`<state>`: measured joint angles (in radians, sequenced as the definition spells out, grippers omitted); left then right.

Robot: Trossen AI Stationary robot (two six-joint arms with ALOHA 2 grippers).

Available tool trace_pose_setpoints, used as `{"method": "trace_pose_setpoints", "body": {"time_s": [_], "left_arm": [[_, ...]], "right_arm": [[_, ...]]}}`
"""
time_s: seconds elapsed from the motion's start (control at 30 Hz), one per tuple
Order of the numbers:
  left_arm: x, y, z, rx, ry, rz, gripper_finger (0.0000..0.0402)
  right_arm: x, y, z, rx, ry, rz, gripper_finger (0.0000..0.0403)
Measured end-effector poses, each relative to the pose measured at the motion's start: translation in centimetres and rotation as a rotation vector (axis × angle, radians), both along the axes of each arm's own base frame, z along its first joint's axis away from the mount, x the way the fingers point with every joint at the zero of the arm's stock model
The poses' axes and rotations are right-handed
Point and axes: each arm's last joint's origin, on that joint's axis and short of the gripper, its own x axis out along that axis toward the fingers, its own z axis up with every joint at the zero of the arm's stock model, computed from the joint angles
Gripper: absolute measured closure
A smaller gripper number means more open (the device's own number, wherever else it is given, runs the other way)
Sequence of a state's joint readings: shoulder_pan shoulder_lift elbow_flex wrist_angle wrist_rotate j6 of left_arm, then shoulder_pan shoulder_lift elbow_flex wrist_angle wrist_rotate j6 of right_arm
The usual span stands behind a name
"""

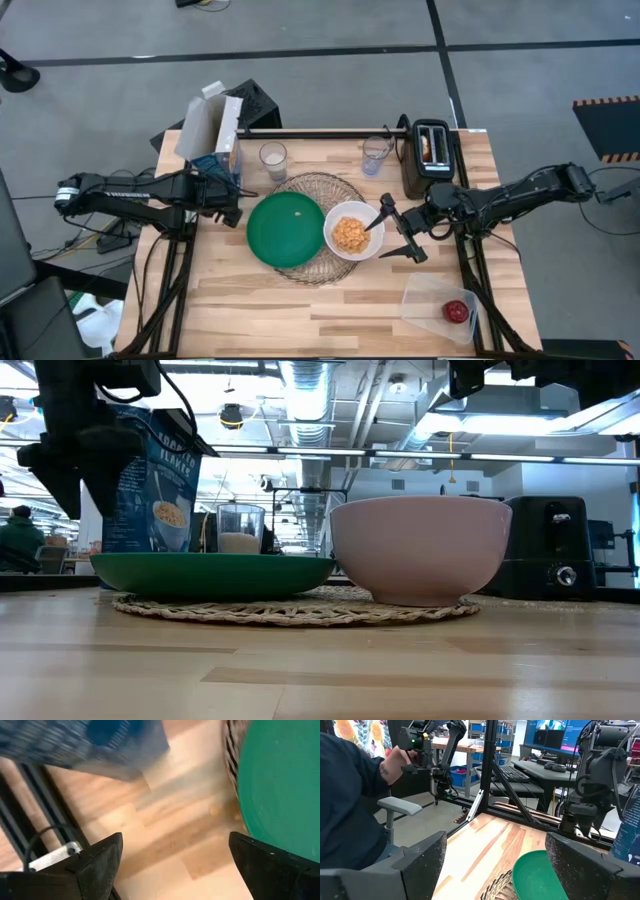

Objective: Arrange a breakfast setting
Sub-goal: Put the bagel on the green plate

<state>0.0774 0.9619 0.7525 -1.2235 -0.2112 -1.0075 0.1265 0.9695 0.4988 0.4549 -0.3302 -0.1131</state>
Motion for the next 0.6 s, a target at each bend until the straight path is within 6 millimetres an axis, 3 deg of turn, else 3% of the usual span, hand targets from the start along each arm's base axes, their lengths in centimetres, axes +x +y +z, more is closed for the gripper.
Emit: {"method": "trace_pose_setpoints", "body": {"time_s": [0.27,0.6], "left_arm": [[0.5,-1.8,0.0,-0.039,-0.041,-0.150,0.0051],[3.3,-5.7,1.3,-0.055,-0.395,-0.447,0.0051]], "right_arm": [[0.0,0.0,0.0,0.000,0.000,0.000,0.0037],[0.0,0.0,-0.2,0.031,0.039,-0.001,0.0037]]}}
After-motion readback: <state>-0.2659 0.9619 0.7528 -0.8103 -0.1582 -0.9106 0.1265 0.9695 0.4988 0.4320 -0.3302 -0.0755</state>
